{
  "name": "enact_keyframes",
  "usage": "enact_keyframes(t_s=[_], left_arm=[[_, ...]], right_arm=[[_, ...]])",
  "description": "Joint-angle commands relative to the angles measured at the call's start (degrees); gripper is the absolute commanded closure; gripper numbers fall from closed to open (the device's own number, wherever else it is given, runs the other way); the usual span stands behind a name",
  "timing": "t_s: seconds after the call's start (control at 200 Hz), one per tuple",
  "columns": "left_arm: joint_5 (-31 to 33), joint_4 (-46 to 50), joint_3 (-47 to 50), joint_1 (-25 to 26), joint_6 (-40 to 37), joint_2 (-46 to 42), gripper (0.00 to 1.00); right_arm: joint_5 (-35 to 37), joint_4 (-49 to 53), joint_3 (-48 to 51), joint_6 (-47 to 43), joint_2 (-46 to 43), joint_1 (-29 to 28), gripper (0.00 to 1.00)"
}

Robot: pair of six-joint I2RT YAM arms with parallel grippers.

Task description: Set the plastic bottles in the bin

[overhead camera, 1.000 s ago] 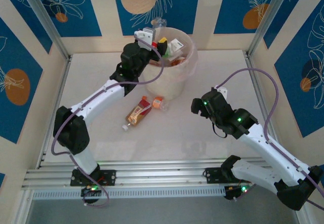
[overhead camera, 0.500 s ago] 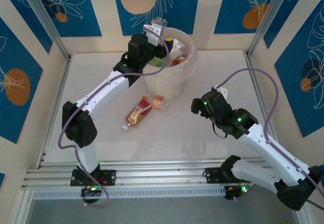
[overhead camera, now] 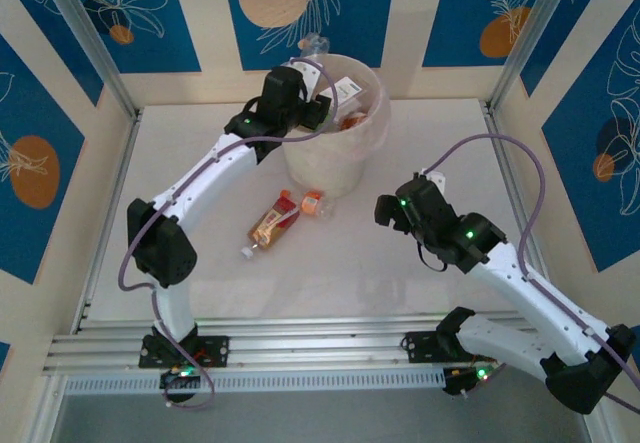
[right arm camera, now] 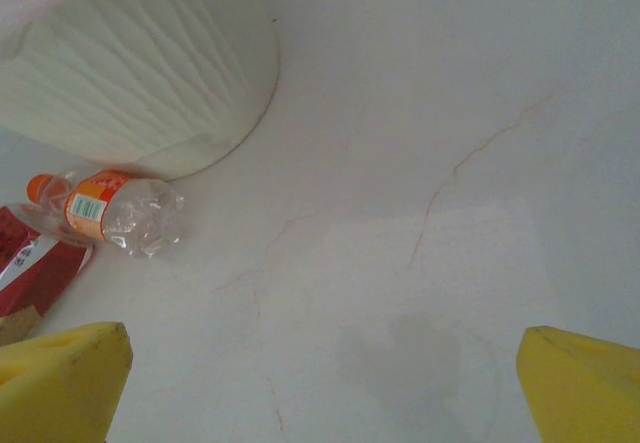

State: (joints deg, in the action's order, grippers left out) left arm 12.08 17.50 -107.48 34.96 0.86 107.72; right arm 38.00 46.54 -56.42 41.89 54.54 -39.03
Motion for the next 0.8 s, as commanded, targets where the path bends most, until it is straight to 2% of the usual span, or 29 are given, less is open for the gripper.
enact_keyframes(t_s=[0.0, 0.085, 0.22, 0.375, 0.605, 0.795], left_arm=[[2.9, 5.0, -2.0, 0.5, -2.3, 1.6, 0.43], [3.3, 4.7, -3.0, 0.5, -2.0, 1.2, 0.42], [3.0, 4.9, -5.3, 0.5, -0.7, -0.9, 0.36], [1.7, 4.5, -4.0, 0.5, 1.5, -7.1, 0.22], [4.0, 0.9, 11.8, 0.4, 2.4, -22.9, 0.15], [9.4, 3.6, 29.2, 0.1, 2.5, -34.9, 0.1]], right_arm=[[-4.6, -5.2, 0.8, -5.7, 2.0, -0.3, 0.01], [-5.8, -9.8, 1.5, -10.2, 4.1, -1.8, 0.01], [-3.2, -16.8, 2.3, -15.5, 8.2, -5.4, 0.01], [-3.6, -21.3, 2.4, -17.5, 12.0, -6.7, 0.01], [-4.6, -22.8, 0.7, -18.5, 17.0, -6.8, 0.01], [-3.4, -21.8, 0.2, -16.3, 17.1, -6.9, 0.01]])
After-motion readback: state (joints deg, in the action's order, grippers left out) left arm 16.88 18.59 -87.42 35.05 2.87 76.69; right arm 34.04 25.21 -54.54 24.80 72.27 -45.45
